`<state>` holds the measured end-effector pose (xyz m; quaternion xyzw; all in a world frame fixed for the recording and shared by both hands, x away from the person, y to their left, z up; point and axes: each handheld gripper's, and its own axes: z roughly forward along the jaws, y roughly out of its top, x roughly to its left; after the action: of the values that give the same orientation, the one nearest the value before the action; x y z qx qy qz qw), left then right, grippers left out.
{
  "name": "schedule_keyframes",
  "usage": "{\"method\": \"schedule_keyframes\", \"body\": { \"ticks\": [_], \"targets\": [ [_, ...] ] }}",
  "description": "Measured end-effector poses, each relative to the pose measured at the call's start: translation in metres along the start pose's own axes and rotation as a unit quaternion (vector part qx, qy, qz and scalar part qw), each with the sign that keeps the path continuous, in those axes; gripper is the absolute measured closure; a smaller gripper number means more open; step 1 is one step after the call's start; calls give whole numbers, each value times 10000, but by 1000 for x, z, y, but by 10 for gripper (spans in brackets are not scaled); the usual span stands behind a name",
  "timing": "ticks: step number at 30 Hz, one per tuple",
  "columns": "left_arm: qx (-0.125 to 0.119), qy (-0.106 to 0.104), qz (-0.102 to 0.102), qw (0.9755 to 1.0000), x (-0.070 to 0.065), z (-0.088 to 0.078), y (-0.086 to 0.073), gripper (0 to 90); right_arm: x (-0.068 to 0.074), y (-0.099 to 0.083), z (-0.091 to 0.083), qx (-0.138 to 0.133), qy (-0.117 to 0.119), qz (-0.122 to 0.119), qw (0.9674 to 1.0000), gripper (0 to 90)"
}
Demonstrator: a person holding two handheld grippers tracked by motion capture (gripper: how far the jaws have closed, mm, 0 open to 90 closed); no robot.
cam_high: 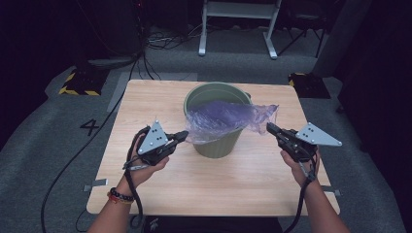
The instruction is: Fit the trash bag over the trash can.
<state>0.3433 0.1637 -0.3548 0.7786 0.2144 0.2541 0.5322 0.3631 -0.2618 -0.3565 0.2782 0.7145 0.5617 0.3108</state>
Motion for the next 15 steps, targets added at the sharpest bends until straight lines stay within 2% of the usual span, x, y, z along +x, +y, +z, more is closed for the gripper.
{"method": "schedule_keyframes", "body": {
  "ticks": [5, 9, 15],
  "targets": [
    [-139, 64, -188, 9997, 11, -18, -1, 896, -6, 3, -11, -91, -131, 37, 9999, 900],
    [-68, 118, -305, 9994, 18, -25, -7, 895, -10, 2, -16, -64, -201, 113, 9997, 900],
    [142, 218, -504, 9984, 28, -23, -23, 895, -19, -12, -13, 172, -310, 290, 9989, 900]
  ]
}}
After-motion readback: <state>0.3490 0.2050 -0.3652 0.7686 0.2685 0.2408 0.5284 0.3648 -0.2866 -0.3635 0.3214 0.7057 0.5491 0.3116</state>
